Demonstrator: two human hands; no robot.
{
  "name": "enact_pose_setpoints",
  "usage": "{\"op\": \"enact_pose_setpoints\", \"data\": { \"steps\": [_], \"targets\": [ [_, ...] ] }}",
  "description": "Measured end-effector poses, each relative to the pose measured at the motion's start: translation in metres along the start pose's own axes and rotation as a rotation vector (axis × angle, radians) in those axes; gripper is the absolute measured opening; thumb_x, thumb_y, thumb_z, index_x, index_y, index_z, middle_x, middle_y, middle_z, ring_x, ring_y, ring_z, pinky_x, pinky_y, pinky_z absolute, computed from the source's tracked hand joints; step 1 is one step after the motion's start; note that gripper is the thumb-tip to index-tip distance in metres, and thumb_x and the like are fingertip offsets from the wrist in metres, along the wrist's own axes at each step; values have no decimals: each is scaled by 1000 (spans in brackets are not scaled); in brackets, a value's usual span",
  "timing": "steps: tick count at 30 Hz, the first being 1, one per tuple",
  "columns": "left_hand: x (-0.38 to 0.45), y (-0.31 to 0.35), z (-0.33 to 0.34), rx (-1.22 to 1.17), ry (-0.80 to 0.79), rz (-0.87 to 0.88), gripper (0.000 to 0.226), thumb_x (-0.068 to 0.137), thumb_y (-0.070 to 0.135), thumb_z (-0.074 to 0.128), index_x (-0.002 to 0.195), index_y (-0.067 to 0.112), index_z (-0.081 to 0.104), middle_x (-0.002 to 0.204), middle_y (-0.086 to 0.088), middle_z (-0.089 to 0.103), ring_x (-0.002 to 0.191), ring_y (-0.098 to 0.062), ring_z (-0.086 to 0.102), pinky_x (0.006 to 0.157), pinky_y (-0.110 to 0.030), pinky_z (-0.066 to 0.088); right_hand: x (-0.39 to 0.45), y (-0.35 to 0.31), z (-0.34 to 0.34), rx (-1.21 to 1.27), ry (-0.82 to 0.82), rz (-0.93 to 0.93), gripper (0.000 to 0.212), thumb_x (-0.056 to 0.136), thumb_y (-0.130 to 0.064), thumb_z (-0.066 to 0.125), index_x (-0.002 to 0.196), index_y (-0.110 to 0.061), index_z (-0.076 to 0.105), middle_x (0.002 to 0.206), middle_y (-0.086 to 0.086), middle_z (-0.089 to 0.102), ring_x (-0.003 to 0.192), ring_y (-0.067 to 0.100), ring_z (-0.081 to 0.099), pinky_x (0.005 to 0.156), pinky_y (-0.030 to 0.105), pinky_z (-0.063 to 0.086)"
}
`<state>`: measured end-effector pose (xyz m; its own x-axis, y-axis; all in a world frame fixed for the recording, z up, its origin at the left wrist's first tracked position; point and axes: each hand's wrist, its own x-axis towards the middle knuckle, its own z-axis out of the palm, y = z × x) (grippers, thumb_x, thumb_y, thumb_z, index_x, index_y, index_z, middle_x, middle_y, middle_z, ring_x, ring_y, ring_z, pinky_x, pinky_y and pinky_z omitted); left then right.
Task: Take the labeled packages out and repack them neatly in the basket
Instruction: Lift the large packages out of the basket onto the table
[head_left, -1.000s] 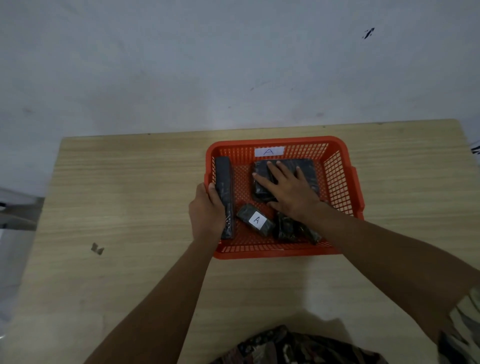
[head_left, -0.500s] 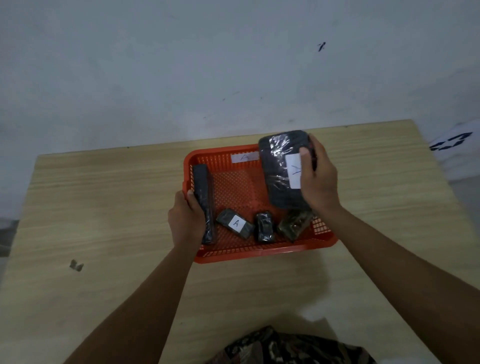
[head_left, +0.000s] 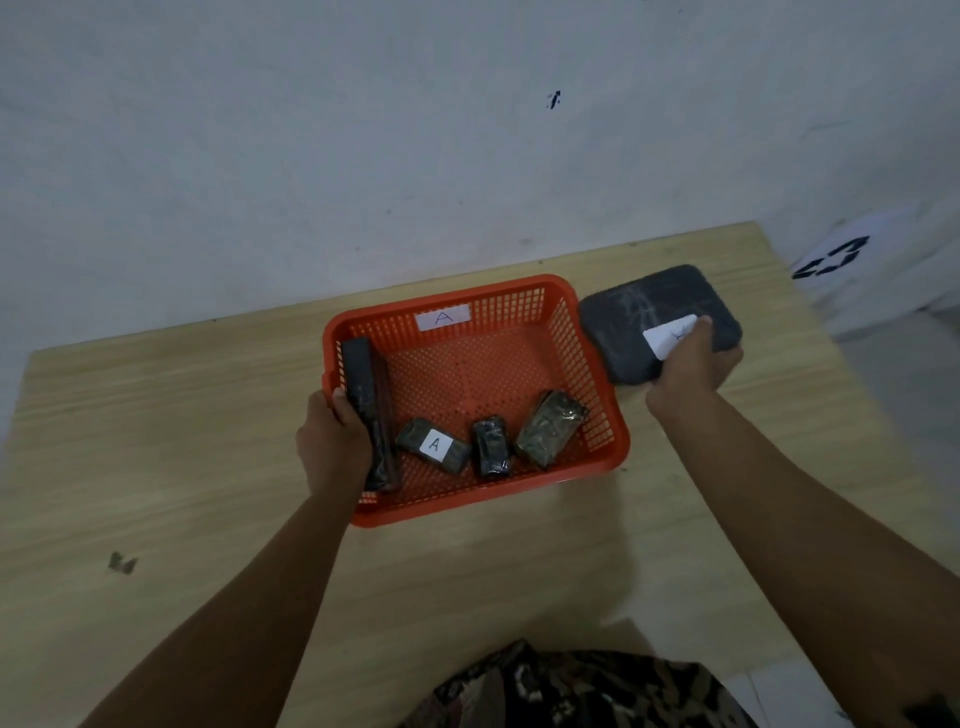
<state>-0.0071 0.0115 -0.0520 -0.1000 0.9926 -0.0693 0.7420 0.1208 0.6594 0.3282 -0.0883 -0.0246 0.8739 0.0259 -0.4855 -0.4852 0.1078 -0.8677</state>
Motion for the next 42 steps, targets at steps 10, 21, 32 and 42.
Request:
{"op": "enact_pose_setpoints", "data": {
  "steps": [10,21,32,42],
  "targets": [
    [0,-1,1,9,12,3,35,102,31,33,98,1,52,94,-27,63,87,-44,59,70,-42,41,15,20,10,97,355,-22,49,95,-20,66,132,-8,37,125,14,53,100,24,60,80,28,46],
    [1,-2,3,28,25,12,36,102,31,33,95,1,51,91,-30,62,86,-47,58,71,-47,44,18,55,-6,-282,53,301,56,73,-18,83,124,-10,61,113,13,70,94,32,70,88,47,59],
    [-7,1,3,41,12,145,40,100,30,39,135,9,40,135,-20,51,117,-39,53,89,-44,46,-10,44,-4,-840,69,14,65,88,-38,65,138,-5,43,142,17,45,119,38,55,98,47,49],
    [-19,12,11,433,-176,473,64,90,26,62,144,3,35,148,-20,38,136,-36,36,107,-52,40,-50,48,-13,-1123,-452,-558,37,101,-46,44,122,-20,59,117,5,63,108,27,61,86,40,46]
  ]
}}
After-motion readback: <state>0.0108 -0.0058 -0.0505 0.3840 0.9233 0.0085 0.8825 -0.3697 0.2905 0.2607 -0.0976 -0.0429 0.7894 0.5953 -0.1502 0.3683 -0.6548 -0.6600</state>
